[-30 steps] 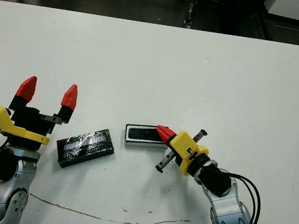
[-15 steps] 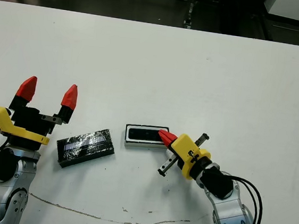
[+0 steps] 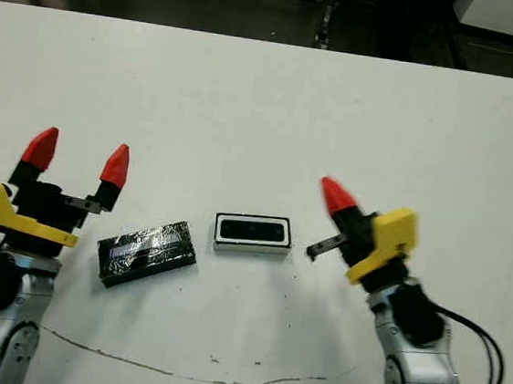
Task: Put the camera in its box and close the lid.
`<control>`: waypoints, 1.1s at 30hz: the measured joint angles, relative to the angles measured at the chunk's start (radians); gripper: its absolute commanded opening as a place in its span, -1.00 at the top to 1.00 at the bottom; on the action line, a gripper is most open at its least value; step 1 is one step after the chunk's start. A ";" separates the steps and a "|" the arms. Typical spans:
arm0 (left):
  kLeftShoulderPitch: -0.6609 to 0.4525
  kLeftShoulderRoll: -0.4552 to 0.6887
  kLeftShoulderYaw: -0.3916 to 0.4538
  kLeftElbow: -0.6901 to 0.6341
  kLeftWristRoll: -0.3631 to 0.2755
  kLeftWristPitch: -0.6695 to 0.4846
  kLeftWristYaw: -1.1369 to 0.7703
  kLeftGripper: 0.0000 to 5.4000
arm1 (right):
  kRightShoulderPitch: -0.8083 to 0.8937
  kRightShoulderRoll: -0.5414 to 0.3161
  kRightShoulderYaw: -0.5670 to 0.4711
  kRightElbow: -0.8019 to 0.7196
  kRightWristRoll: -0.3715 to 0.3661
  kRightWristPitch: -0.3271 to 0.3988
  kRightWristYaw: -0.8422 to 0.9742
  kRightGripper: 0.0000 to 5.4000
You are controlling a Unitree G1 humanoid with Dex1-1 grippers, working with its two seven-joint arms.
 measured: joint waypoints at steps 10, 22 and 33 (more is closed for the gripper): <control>-0.036 0.308 0.100 -0.193 -0.202 0.378 -0.162 -1.00 | 0.035 0.006 -0.038 -0.022 0.034 0.006 -0.058 1.00; -0.341 0.658 0.086 0.019 -0.557 0.888 -0.581 -1.00 | 0.047 0.015 -0.028 -0.034 0.018 0.040 -0.114 1.00; -0.376 0.700 -0.012 -0.050 -0.496 0.929 -0.650 -1.00 | 0.046 0.015 -0.025 -0.035 0.019 0.057 -0.123 1.00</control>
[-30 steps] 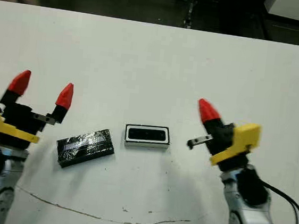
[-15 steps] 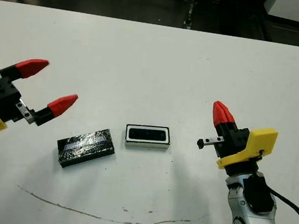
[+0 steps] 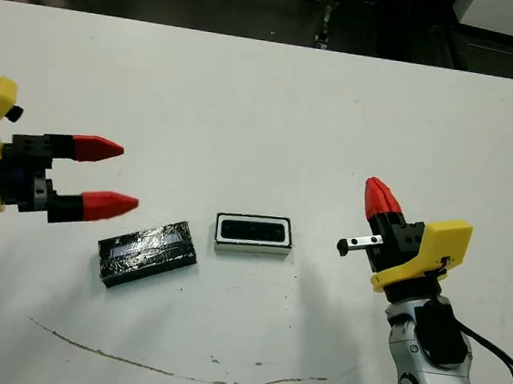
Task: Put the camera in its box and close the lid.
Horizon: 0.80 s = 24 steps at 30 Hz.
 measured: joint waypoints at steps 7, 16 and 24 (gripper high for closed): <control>0.074 0.005 -0.004 -0.106 0.065 -0.022 0.062 -1.00 | -0.002 0.000 0.002 0.004 0.002 0.000 0.009 1.00; 0.091 0.005 -0.076 -0.120 0.143 -0.098 0.033 -1.00 | -0.002 0.000 0.006 0.002 0.004 0.001 0.009 1.00; 0.092 0.005 -0.117 -0.097 0.204 -0.118 0.028 -1.00 | -0.002 0.000 0.006 0.001 0.004 0.003 0.009 1.00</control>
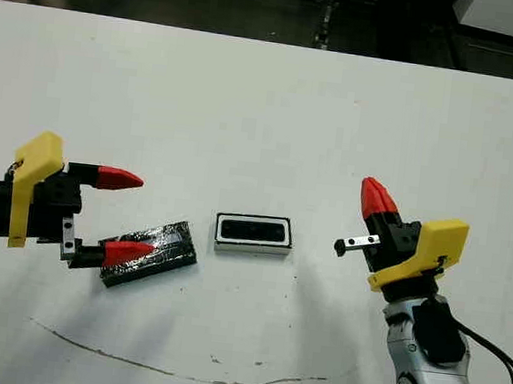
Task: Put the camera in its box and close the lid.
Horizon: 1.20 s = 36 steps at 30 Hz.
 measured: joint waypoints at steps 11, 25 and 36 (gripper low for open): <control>-0.014 0.000 -0.079 0.067 0.093 -0.043 -0.029 -1.00 | 0.000 0.000 0.000 0.003 -0.004 0.000 0.000 1.00; -0.024 0.000 -0.114 0.072 0.101 0.018 -0.035 -1.00 | 0.000 0.000 0.000 0.005 -0.004 0.005 0.004 1.00; -0.031 0.000 -0.168 0.074 0.200 -0.001 -0.053 -1.00 | 0.005 0.000 0.001 0.012 -0.004 0.004 0.008 1.00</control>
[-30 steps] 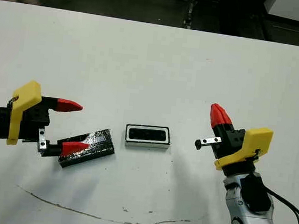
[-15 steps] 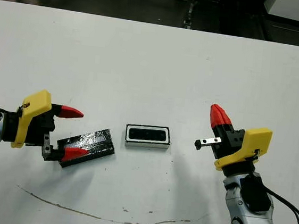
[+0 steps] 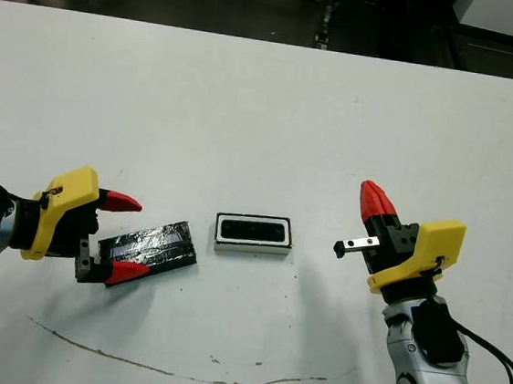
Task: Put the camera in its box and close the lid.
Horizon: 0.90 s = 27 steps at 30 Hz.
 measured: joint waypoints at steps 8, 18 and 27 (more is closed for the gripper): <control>-0.012 0.000 -0.028 0.019 0.029 -0.004 -0.027 -1.00 | 0.000 0.000 0.002 0.000 0.000 0.000 0.000 1.00; -0.013 0.000 -0.036 0.035 0.032 -0.005 -0.057 -1.00 | 0.001 0.000 0.003 0.000 0.000 0.000 0.000 1.00; -0.013 0.000 -0.041 0.034 0.044 0.006 -0.057 -1.00 | 0.002 0.000 0.003 0.000 0.000 0.000 0.001 1.00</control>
